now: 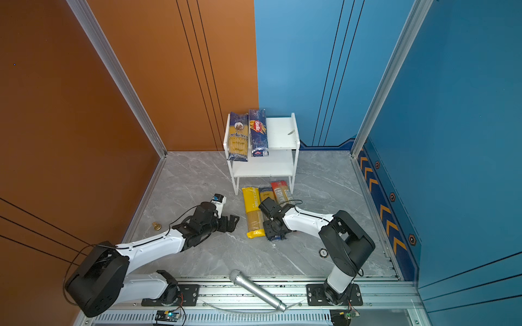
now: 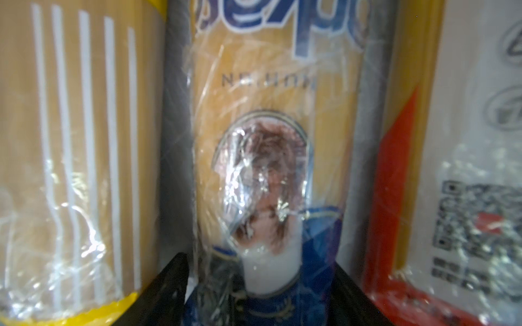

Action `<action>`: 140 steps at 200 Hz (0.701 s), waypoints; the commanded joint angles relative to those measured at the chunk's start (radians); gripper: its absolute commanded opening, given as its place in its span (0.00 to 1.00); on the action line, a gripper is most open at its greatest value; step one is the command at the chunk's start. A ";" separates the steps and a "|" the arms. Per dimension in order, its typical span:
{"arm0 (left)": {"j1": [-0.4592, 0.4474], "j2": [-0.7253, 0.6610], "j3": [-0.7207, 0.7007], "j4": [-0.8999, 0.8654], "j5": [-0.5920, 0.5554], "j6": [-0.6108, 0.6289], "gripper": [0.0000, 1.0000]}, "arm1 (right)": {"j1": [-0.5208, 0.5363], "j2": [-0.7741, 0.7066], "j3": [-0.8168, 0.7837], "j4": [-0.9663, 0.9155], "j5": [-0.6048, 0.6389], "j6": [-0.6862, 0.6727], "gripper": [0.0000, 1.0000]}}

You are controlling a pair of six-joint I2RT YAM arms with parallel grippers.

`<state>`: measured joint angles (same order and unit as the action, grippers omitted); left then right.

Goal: Arrange pasta packages on shelves
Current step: Pick up the pasta bag from the center of the table.

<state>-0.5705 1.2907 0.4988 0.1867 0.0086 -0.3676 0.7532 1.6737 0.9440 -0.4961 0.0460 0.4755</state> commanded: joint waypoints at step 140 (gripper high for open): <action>-0.011 -0.020 0.016 -0.016 -0.014 -0.016 0.98 | 0.016 -0.043 -0.060 -0.027 0.045 -0.008 0.46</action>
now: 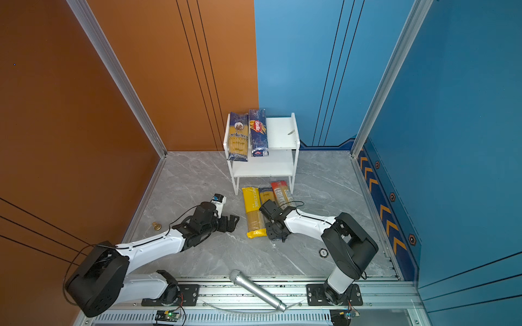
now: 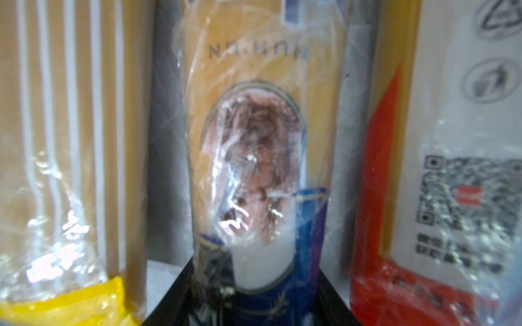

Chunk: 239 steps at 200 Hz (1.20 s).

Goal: Arrange pasta packages on shelves
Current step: Pick up the pasta bag from the center of the table.

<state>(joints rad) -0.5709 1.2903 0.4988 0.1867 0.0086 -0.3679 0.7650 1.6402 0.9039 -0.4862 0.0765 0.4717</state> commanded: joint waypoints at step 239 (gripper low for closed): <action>-0.015 -0.022 0.014 -0.016 -0.018 -0.011 0.98 | -0.055 -0.160 -0.007 -0.051 -0.045 -0.001 0.15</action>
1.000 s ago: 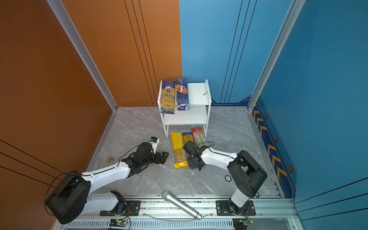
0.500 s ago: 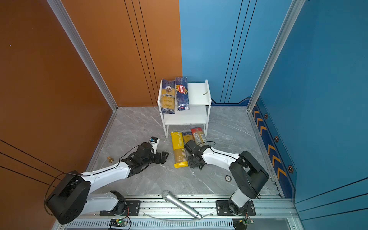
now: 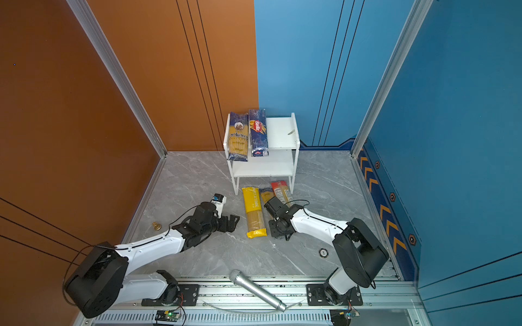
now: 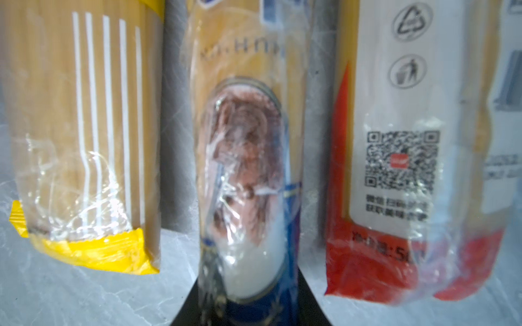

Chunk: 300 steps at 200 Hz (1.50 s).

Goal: Arrange pasta packages on shelves
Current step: Pick up the pasta bag from the center of the table.

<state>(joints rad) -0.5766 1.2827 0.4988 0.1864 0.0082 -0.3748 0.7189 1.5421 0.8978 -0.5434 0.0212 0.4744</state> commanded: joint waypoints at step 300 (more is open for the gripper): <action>-0.014 0.018 0.040 -0.012 -0.004 0.001 0.98 | -0.182 -0.415 0.038 -0.209 -0.171 -0.053 0.00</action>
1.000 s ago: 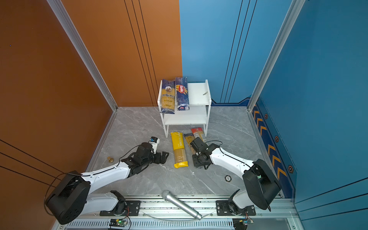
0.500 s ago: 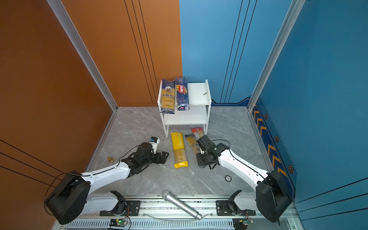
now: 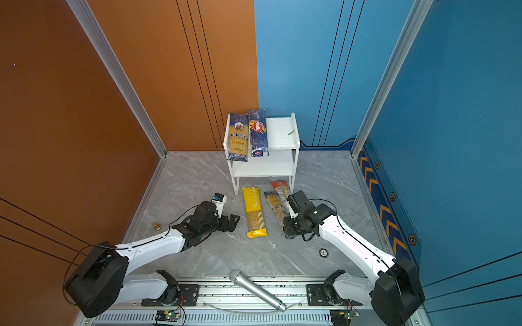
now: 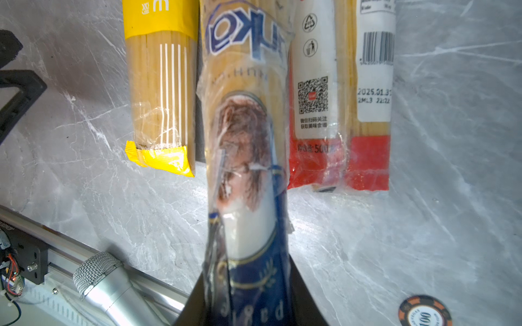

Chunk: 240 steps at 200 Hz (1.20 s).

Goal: Arrange pasta packages on shelves
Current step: Pick up the pasta bag from the center of the table.

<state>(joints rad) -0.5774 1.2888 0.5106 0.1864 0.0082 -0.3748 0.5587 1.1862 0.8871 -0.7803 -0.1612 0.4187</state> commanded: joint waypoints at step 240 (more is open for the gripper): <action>-0.016 0.058 0.053 0.020 0.022 -0.005 0.98 | -0.117 -0.179 0.153 -0.142 -0.039 -0.026 0.00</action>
<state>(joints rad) -0.5819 1.3357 0.5320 0.1951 0.0120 -0.3748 0.4553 1.0451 0.9680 -0.9588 -0.1818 0.4156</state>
